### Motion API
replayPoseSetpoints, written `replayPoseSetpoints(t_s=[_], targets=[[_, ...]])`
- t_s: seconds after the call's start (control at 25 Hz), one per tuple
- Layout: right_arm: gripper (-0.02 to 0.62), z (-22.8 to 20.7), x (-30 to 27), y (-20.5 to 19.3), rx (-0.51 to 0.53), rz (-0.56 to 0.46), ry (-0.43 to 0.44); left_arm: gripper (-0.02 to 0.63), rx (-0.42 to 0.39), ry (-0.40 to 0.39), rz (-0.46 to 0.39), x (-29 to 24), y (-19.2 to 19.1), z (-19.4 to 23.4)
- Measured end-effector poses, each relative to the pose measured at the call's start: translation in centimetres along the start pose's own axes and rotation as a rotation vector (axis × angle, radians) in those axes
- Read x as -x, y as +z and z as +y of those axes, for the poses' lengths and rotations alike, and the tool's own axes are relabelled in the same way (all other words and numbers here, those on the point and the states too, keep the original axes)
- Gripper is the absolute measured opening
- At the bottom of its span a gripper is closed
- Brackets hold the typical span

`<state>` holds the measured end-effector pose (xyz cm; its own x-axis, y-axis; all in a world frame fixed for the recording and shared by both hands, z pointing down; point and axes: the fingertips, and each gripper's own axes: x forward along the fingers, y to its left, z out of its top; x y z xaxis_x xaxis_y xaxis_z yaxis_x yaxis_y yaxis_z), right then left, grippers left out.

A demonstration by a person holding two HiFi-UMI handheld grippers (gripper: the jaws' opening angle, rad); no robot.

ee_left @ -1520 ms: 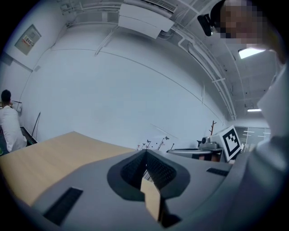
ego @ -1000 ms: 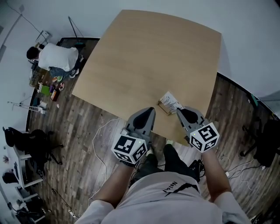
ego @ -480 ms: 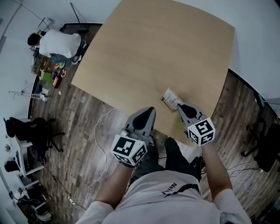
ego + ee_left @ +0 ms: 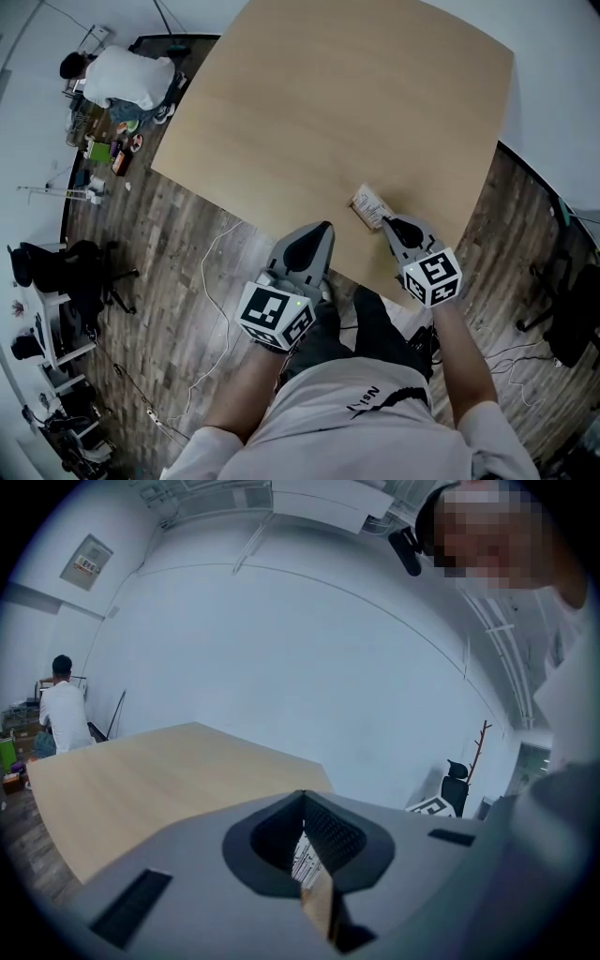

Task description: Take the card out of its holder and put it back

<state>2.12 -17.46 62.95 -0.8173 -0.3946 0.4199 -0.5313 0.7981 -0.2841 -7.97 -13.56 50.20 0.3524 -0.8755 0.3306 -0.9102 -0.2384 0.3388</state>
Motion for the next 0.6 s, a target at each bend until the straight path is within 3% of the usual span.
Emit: replayPoseSetpoints(t_s=[0.6], targets=[[0.034, -0.2, -0.9, -3.4, -0.003, 0.098, -0.007, 0.012, 0.007, -0.017, 0.009, -0.1, -0.5, -0.4]])
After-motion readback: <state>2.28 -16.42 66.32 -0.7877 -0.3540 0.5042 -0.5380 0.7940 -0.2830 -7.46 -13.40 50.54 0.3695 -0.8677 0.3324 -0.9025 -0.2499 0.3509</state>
